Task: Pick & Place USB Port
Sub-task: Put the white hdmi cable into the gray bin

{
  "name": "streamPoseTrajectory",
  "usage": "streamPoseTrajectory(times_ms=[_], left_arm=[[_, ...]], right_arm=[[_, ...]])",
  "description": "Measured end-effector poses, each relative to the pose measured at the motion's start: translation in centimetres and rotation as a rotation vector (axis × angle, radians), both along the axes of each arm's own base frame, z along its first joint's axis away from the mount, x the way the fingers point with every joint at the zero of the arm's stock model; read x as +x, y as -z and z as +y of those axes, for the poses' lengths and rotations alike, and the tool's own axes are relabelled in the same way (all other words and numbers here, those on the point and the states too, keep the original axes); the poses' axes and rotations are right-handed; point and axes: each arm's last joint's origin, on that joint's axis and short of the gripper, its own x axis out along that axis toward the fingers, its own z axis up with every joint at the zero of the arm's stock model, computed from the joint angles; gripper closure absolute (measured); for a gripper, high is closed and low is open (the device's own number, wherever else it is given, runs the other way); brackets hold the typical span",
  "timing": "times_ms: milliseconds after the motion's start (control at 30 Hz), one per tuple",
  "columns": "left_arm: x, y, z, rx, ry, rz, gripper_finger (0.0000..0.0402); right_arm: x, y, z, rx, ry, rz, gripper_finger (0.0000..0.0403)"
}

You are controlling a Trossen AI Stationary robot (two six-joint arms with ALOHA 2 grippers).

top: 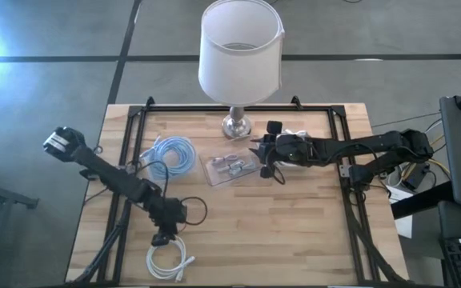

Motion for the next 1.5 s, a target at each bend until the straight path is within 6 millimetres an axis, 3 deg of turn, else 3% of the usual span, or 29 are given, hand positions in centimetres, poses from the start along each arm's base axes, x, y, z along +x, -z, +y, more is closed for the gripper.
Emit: streamPoseTrajectory(times_ms=[200, 667, 1133, 1500], left_arm=[[-0.4, 1.1, -0.6, 0.085, -0.003, 0.046, 0.0282], [-0.1, 3.4, -1.4, 0.101, 0.0, 0.152, 0.0282], [0.4, 2.5, -2.2, 0.011, 0.023, 0.137, 0.0282], [-0.5, 2.7, -3.3, 0.173, -0.013, 0.016, 0.0282]], right_arm=[[0.0, 0.0, 0.0, -0.025, -0.014, 0.014, 0.0272], [0.0, 0.0, 0.0, -0.057, -0.032, 0.03, 0.0278], [0.0, 0.0, 0.0, -0.05, -0.028, 0.026, 0.0282], [0.0, 0.0, 0.0, -0.049, -0.028, 0.026, 0.0273]])
